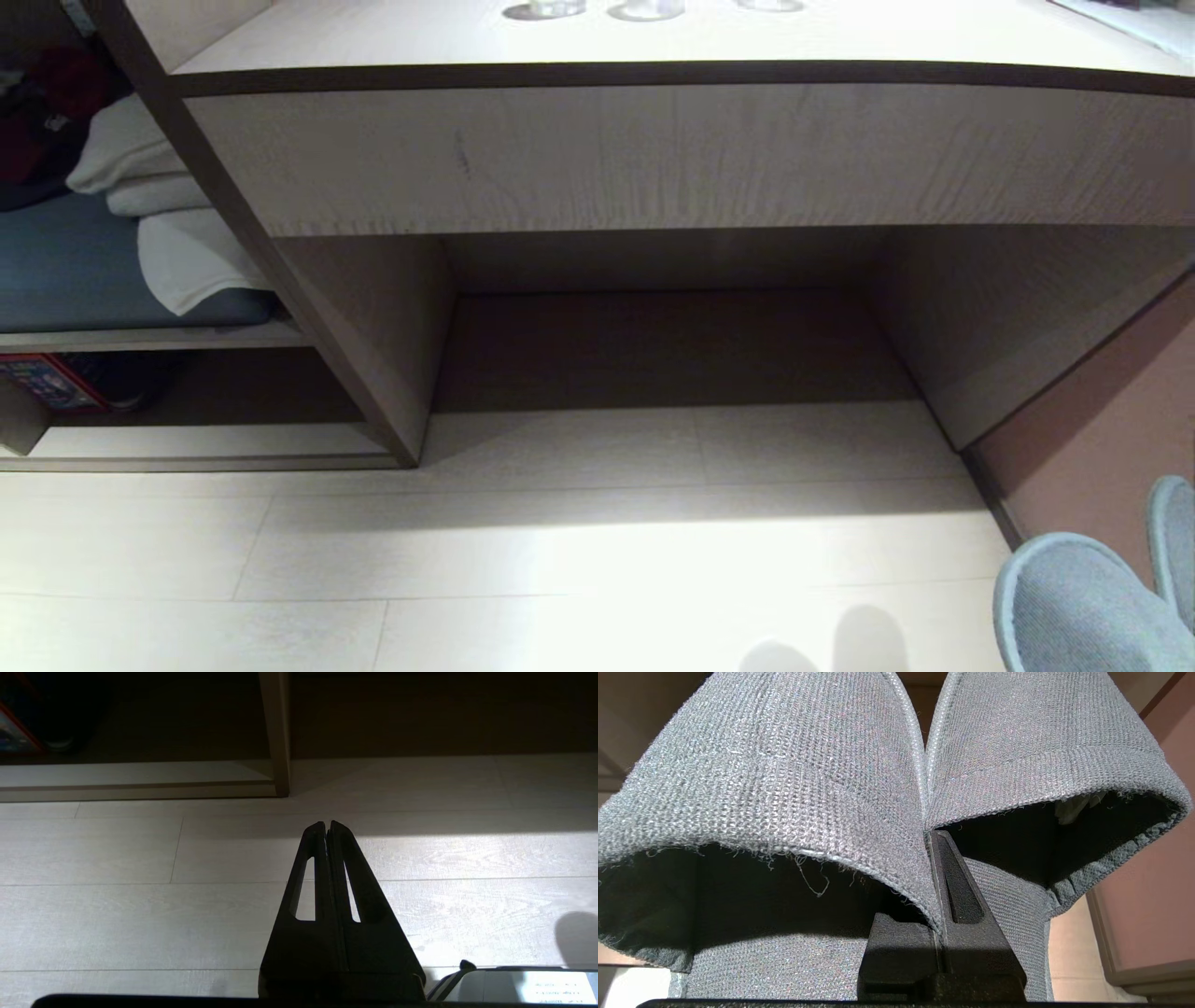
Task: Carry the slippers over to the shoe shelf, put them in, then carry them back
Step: Place the slippers into the shoe cabinet
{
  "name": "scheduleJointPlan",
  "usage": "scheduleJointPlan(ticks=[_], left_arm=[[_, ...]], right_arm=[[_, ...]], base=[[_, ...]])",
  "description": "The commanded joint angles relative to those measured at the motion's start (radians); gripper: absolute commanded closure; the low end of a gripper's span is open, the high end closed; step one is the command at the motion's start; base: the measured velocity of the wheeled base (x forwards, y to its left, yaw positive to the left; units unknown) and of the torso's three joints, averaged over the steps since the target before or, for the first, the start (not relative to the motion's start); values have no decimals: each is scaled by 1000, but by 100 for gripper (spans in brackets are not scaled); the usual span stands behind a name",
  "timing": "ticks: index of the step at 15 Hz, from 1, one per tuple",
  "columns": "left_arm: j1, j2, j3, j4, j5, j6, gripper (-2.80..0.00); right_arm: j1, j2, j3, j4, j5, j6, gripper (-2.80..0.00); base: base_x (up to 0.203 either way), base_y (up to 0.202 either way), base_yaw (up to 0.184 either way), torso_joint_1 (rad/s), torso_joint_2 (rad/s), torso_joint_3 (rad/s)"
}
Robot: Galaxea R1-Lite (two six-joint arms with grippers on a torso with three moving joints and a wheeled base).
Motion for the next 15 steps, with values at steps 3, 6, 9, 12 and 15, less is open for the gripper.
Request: scheduleJointPlan(ticks=[3,6,9,12,15], left_arm=[[0,1,0,-1,0,0,0],[0,1,0,0,0,0,0],[0,1,0,0,0,0,0],[0,1,0,0,0,0,0],[0,1,0,-1,0,0,0]], right_arm=[[0,1,0,0,0,-1,0],[0,1,0,0,0,-1,0],[0,1,0,0,0,-1,0],[0,1,0,0,2,-1,0],[0,1,0,0,0,-1,0]], base=[[0,0,0,1,3,200],[0,0,0,5,4,204],[0,0,0,4,1,209],[0,0,0,0,3,202],[0,0,0,7,2,207]])
